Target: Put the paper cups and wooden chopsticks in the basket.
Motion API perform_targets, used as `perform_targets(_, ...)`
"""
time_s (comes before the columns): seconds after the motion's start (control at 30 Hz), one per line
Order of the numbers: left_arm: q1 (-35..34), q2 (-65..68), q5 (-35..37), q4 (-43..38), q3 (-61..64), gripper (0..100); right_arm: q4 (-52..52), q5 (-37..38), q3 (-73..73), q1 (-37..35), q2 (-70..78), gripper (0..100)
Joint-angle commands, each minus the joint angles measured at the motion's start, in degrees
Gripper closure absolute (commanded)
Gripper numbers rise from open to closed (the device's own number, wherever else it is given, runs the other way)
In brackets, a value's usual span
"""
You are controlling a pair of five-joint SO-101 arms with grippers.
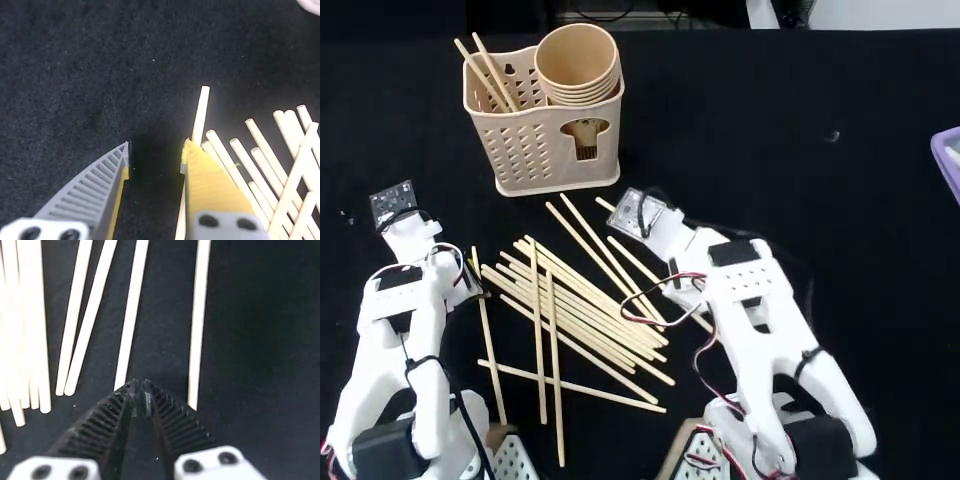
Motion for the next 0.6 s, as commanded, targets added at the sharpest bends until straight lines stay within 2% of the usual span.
perform_targets(0.0, 0.13, -1.76, -0.26, -0.62, -0.48, 82, 0.18, 0.62, -3.56, 1.14, -1.89, 87.9)
perform_targets(0.07, 0.13, -1.76, -0.26, -0.62, -0.48, 82, -1.41, 0.70, -4.44, 1.85, 0.13, 78.1)
perform_targets(0.13, 0.13, -1.76, -0.26, -0.62, -0.40, 82, -3.87, 0.70, -6.02, 2.73, 3.03, 74.5)
perform_targets(0.33, 0.04, -1.76, -0.26, -0.62, -0.40, 82, -7.47, 0.62, -11.91, 4.57, 18.24, 86.1)
perform_targets(0.47, 0.04, -1.76, -0.26, -0.62, -0.40, 82, -6.42, 0.70, -15.52, 7.82, 25.01, 87.4)
perform_targets(0.57, 0.04, -1.76, -0.35, -0.62, -0.40, 82, -3.43, 2.20, -15.78, 10.37, 24.40, 89.4)
